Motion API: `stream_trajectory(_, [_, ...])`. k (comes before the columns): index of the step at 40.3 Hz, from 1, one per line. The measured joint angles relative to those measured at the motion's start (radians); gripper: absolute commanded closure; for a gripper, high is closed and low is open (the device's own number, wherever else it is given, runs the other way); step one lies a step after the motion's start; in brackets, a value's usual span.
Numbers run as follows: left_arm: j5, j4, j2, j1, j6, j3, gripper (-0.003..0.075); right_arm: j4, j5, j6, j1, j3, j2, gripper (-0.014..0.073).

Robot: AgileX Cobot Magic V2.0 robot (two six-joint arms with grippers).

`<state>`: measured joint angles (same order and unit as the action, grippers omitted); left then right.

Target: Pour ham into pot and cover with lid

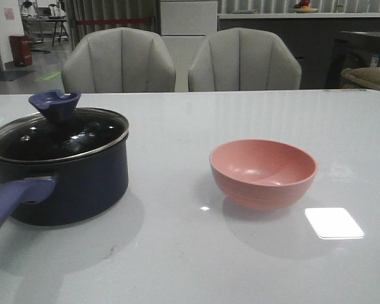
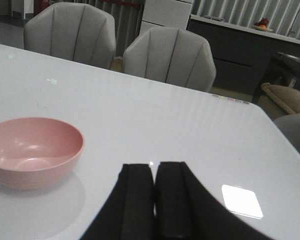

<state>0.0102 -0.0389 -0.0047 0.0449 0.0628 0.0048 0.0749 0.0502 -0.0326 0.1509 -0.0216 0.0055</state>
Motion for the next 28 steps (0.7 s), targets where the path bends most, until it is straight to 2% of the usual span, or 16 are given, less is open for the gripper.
stream_trajectory(7, [0.000,0.000,0.000,0.000,0.000,0.000,0.0607,0.024,-0.014,0.075,0.000,-0.005,-0.015,0.0432])
stream_trajectory(28, [-0.002,0.000,0.000,0.000,0.000,0.000,0.0607,-0.024,-0.015,0.084,0.000,-0.005,-0.015,0.0432])
